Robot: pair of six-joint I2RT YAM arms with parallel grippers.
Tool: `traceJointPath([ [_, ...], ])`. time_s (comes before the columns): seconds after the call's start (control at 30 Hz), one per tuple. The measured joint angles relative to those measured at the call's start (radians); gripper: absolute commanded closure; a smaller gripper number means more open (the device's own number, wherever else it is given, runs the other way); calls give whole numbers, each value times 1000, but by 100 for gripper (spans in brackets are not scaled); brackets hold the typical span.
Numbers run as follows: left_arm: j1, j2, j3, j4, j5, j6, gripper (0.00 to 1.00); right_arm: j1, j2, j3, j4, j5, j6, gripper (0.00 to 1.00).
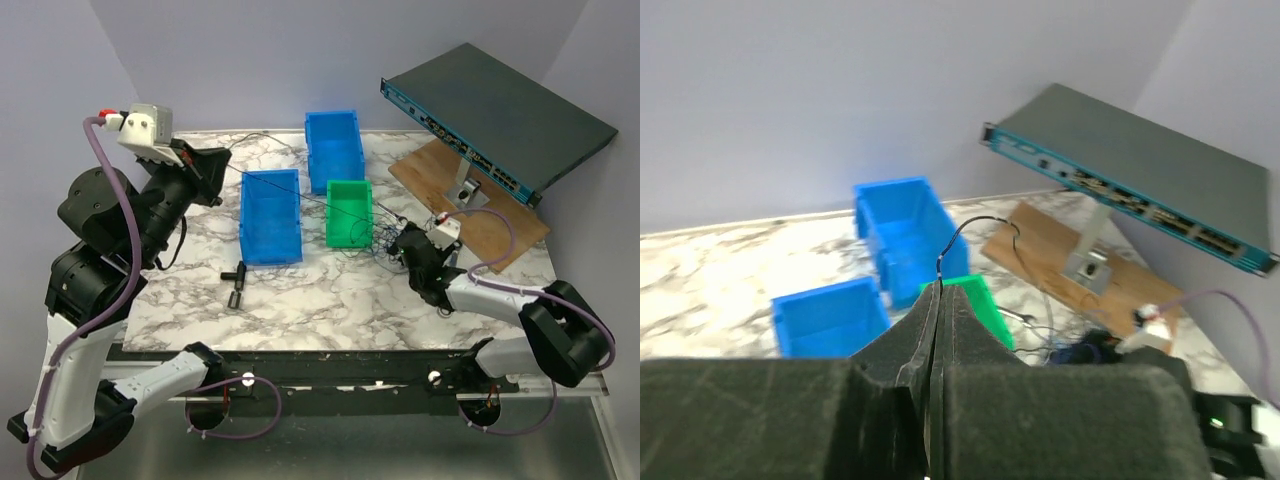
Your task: Untangle the cables
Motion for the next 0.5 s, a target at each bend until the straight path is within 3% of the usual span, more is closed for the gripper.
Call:
traceJointPath([
  [0.3,143,-76,-40,-74,-170,8,100,-65,-115,-76,-101,143,169,16],
  [0.5,176,-138,-65,-74,-321,55,100,-65,-141,-91,-141,187,232,17],
])
